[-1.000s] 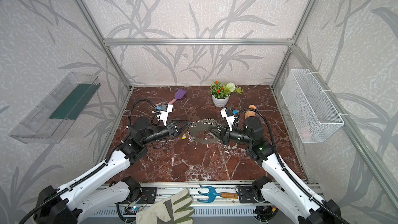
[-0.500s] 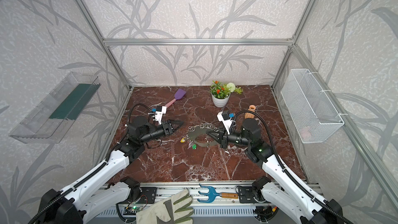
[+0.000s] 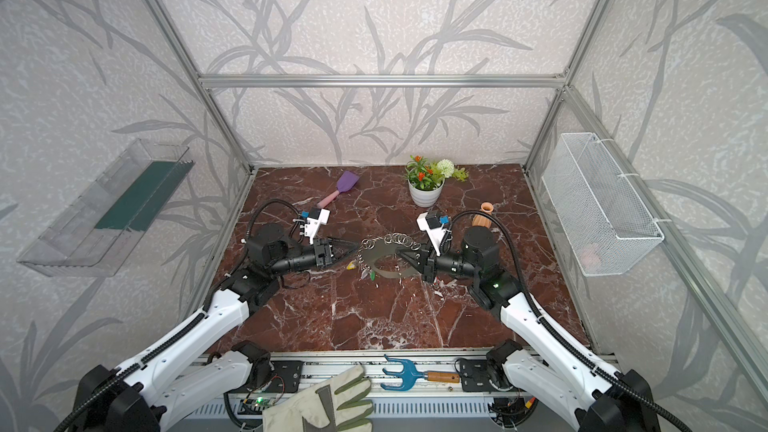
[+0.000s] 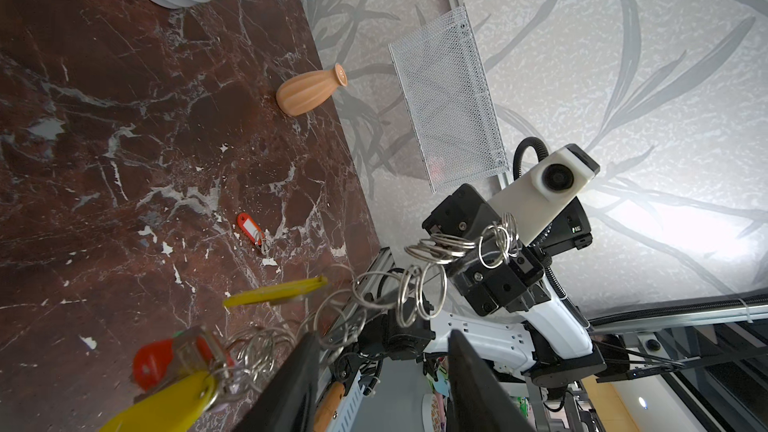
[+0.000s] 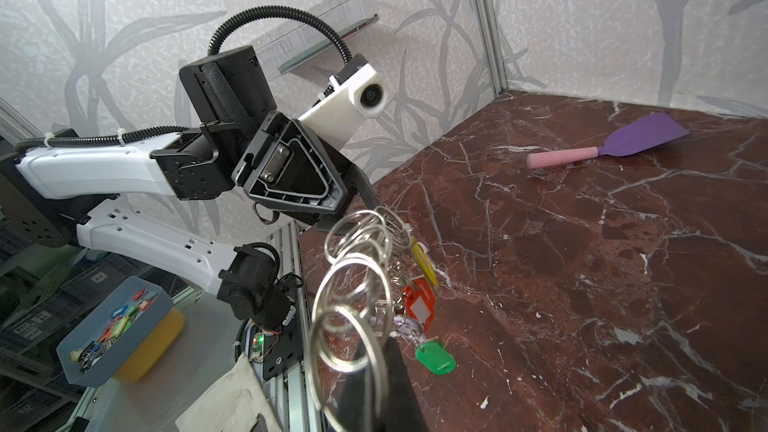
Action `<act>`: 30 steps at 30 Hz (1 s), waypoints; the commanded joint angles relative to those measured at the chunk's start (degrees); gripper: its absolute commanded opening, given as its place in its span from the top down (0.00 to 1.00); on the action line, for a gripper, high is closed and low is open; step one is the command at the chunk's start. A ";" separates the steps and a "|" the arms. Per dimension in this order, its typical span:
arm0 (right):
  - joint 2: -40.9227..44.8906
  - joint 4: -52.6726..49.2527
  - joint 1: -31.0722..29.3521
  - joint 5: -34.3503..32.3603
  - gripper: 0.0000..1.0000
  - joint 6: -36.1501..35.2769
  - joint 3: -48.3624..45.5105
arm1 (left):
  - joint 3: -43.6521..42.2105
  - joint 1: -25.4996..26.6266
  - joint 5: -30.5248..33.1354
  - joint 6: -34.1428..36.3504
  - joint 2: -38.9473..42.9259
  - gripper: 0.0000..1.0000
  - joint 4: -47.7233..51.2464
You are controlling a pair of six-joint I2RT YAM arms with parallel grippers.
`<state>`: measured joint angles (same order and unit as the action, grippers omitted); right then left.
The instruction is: Put the keys on the keyring
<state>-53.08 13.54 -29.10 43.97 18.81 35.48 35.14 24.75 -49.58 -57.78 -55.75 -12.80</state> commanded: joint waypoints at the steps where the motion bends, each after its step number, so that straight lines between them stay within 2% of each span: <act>1: 0.68 3.94 -0.25 0.43 1.00 0.18 0.54 | 0.65 0.21 -2.29 -0.68 0.60 0.49 -0.81; 6: 0.56 4.54 -0.30 0.55 1.00 0.68 0.21 | 0.38 0.29 -2.34 -1.82 0.31 0.49 -2.25; 15: -0.84 5.94 -0.40 2.27 1.00 1.34 -0.11 | -0.18 2.94 -2.49 -5.19 -1.60 0.47 -10.65; 19: -1.67 7.62 -0.43 2.70 1.00 2.11 -0.43 | 0.72 3.28 -1.75 -3.79 -1.91 0.47 -8.67; 23: -1.33 7.38 -0.43 2.88 1.00 2.02 -0.51 | 0.64 3.28 0.35 -2.27 -1.73 0.50 -5.83; 30: -0.97 7.12 -0.64 3.23 1.00 2.21 -1.11 | 0.45 3.28 3.12 -3.37 -0.38 0.56 -8.33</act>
<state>-54.74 17.04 -29.10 44.60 20.36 34.74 35.09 27.70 -47.59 -60.60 -57.43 -18.28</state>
